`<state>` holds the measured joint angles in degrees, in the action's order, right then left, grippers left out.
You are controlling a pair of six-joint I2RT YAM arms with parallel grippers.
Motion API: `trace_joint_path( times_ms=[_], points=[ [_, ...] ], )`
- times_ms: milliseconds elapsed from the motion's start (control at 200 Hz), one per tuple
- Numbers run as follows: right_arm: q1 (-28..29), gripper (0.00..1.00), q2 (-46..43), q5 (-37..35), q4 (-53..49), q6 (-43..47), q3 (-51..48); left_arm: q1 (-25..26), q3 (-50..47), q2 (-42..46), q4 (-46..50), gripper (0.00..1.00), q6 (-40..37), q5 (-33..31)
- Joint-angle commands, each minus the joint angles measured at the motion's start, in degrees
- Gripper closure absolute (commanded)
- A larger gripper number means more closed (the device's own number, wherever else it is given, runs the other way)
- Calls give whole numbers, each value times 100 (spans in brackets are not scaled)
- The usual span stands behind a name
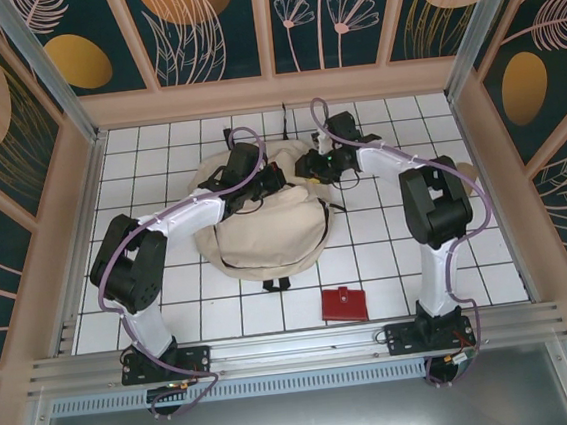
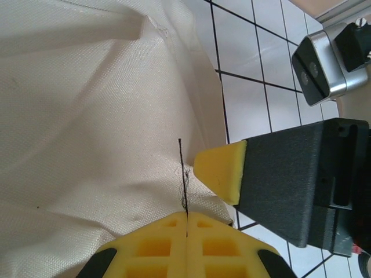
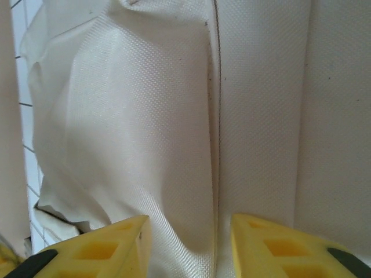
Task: Pack the student bag
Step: Unzip the student bag at the center of the table.
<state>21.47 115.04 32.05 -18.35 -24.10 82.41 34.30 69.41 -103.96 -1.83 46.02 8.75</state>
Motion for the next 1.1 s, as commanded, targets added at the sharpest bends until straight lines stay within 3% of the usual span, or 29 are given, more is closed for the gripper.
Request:
trace_joint_path(
  times_ms=[0,140,270,405,676,1096],
  points=[
    [189,55,219,-533,-547,160,278,-8,-68,237,-82,100,-159,-177],
    [398,53,142,-1323,-987,230,398,-11,-54,243,-54,100,-190,-173],
    [401,55,11,-740,-1047,138,369,-6,-59,207,-55,100,-213,-106],
    [384,68,-421,290,-462,-151,-116,-11,-166,283,-97,100,-251,-78],
    [196,100,-881,154,-176,-428,-388,-7,-405,438,-103,100,-266,-179],
    [173,100,-1046,-337,-168,-355,-752,-8,-446,539,395,100,-374,-1269]
  ],
)
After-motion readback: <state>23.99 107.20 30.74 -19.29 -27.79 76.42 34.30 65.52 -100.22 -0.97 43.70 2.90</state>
